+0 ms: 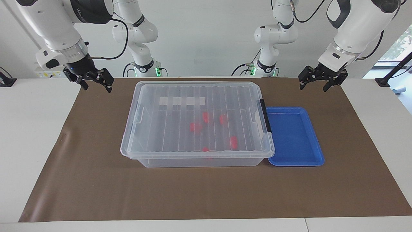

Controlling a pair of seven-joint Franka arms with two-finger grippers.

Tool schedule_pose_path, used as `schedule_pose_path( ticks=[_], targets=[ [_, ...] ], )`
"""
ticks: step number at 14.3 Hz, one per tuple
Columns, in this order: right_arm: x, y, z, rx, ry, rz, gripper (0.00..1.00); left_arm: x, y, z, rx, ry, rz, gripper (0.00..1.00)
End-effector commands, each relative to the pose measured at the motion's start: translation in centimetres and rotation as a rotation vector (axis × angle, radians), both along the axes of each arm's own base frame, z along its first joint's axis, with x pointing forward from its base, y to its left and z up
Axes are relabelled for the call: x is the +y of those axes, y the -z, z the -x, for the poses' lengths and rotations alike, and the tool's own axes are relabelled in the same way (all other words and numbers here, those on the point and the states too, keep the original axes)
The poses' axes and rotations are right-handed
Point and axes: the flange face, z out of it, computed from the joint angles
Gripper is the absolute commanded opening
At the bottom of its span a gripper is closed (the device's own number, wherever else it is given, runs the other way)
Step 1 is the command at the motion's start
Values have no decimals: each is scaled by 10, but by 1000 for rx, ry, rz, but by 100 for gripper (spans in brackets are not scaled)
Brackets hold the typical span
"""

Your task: Place red block in blue tray from box

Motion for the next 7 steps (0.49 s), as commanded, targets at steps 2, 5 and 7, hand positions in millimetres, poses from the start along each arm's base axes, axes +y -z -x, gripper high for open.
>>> schedule_pose_path(
  ticks=[2,5,7],
  targets=[
    [-3,-4,3,-5,-20,-7,100,4,-2,6,-7,6,-18,100],
    [-3,-2,2,-13,-17,-6,100,4,-2,7,-6,7,-18,100],
    [-2,6,5,-27,-12,-10,100,4,-2,6,-7,6,-18,100]
  ],
)
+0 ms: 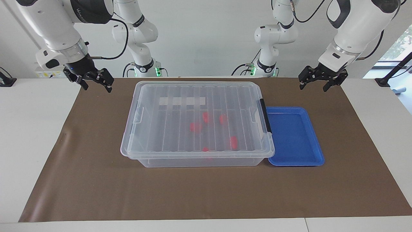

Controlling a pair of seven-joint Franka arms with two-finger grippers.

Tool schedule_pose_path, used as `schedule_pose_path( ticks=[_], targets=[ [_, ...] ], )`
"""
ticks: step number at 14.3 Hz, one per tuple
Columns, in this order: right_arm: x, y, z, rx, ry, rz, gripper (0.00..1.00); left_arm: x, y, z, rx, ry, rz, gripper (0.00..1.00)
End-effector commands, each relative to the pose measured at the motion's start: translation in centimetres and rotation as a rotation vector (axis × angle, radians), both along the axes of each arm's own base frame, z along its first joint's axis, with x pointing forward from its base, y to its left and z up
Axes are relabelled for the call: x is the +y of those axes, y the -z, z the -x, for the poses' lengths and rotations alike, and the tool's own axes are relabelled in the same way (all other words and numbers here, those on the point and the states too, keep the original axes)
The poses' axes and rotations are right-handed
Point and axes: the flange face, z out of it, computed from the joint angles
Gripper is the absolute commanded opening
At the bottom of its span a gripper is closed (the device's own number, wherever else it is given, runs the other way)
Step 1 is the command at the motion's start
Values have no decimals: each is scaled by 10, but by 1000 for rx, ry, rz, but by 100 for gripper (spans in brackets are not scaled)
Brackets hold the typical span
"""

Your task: Place red block in blue tray from box

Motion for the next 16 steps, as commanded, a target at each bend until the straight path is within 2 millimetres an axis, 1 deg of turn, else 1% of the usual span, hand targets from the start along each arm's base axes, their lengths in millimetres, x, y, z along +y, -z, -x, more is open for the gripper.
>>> schedule_pose_path(
  ticks=[1,2,3,4,5,7,8,11,14,16],
  targets=[
    [5,9,5,-34,-11,-11,100,4,-2,6,-6,6,-18,100],
    [11,12,6,-50,19,-13,100,4,-2,7,-7,6,-18,100],
    [22,18,6,-61,40,-20,100,4,-2,7,-6,6,-18,100],
    [28,26,6,-72,52,-38,100,4,-2,6,-6,6,-18,100],
    [31,40,5,-78,57,-56,100,4,-3,7,-9,6,-18,100],
    [51,62,-3,-94,54,-65,100,4,-3,7,-7,7,-18,100],
    [53,76,-4,-87,60,-64,100,4,-2,7,-6,6,-18,100],
    [60,109,-8,-73,51,-60,100,4,-1,7,-4,7,-19,100],
    [61,132,-11,-79,51,-57,100,4,-1,7,-4,7,-19,100],
    [62,143,-8,-81,53,-57,100,4,-2,7,-6,7,-18,100]
  ],
)
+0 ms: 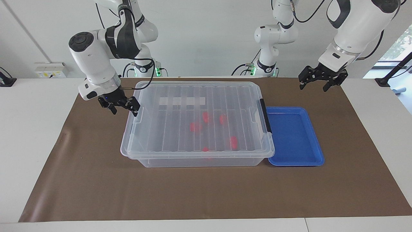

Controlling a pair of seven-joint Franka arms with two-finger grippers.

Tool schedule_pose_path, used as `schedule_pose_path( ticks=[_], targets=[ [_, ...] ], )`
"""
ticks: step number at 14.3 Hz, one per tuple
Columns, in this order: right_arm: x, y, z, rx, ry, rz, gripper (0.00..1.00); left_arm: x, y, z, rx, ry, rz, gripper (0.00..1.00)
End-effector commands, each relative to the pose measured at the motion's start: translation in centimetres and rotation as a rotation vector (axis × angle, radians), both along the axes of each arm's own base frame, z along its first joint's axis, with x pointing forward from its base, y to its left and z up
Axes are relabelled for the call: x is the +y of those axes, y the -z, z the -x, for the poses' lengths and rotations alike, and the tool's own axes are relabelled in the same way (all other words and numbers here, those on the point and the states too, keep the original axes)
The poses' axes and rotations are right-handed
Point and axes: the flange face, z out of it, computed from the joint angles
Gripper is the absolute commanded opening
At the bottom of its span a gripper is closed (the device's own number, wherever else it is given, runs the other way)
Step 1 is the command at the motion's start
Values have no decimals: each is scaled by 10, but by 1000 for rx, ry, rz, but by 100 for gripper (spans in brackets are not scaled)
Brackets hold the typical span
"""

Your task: Place red block in blue tray from box

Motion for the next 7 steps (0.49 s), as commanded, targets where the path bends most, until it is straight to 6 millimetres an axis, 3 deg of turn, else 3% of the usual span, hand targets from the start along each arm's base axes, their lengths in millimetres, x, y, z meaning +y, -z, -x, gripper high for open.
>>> schedule_pose_path(
  ticks=[1,7],
  targets=[
    [2,12,6,-8,14,-16,100,4,-2,7,-6,7,-18,100],
    [-18,20,10,-3,-22,-9,100,4,-2,6,-6,6,-18,100]
  ],
)
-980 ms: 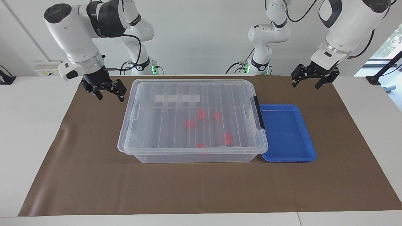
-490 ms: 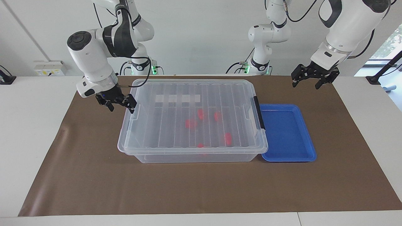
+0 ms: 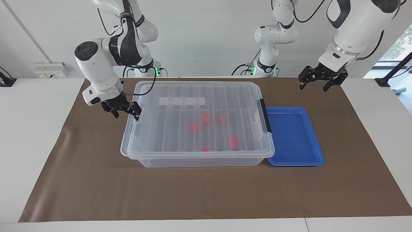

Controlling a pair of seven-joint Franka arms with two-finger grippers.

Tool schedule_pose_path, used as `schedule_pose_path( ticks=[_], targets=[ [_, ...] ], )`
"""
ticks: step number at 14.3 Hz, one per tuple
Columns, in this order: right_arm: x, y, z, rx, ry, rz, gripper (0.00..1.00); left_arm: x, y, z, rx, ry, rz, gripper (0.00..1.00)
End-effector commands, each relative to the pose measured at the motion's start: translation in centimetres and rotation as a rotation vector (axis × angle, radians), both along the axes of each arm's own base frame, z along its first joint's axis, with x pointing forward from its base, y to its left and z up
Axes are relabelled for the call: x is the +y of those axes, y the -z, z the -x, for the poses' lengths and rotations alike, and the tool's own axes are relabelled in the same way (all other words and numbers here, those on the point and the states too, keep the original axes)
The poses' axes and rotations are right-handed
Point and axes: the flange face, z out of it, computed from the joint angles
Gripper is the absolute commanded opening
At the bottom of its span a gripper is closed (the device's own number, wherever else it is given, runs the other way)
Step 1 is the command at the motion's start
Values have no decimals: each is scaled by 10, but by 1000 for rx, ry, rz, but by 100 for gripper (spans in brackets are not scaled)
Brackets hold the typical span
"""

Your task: Place red block in blue tray from box

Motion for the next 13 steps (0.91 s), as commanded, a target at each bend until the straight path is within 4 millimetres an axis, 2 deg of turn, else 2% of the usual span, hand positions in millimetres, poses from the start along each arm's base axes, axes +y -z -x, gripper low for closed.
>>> schedule_pose_path(
  ticks=[1,7,13],
  targets=[
    [-21,0,7,-8,-33,-9,100,4,-2,7,-6,7,-18,100],
    [-69,1,7,-25,-128,2,100,4,-2,6,-6,6,-18,100],
    [-134,1,14,-35,-177,10,100,4,-2,7,-6,7,-18,100]
  ],
)
